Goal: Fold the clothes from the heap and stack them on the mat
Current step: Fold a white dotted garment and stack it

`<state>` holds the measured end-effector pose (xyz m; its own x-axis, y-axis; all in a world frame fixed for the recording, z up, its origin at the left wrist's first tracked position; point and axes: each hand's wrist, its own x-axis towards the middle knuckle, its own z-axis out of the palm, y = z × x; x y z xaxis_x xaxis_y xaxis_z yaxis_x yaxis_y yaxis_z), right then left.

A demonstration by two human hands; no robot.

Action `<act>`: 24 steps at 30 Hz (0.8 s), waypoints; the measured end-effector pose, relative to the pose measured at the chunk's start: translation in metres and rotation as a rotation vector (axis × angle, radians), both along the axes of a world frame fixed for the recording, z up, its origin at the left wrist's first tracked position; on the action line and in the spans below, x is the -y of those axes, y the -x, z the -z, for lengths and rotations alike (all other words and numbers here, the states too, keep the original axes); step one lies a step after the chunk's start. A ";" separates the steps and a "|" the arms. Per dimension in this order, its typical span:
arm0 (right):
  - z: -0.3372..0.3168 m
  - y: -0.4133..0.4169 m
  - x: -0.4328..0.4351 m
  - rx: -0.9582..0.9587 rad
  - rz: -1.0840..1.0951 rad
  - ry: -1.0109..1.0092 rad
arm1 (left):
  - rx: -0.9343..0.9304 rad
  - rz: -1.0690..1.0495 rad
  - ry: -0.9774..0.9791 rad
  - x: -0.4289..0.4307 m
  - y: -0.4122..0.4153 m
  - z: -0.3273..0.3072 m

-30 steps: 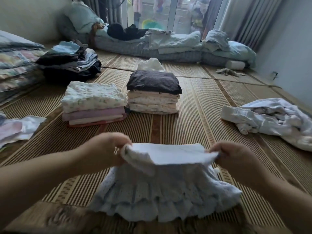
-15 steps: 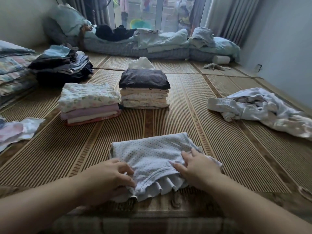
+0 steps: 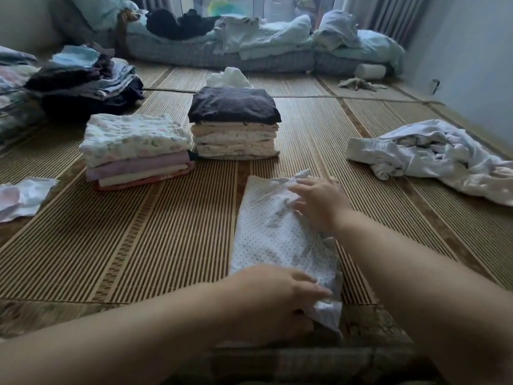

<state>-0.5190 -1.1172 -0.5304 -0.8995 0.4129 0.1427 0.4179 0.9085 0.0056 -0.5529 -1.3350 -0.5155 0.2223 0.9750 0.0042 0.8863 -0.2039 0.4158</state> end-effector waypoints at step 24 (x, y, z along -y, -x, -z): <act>-0.024 -0.114 0.075 0.009 0.056 0.699 | 0.189 -0.402 0.145 0.026 0.072 -0.003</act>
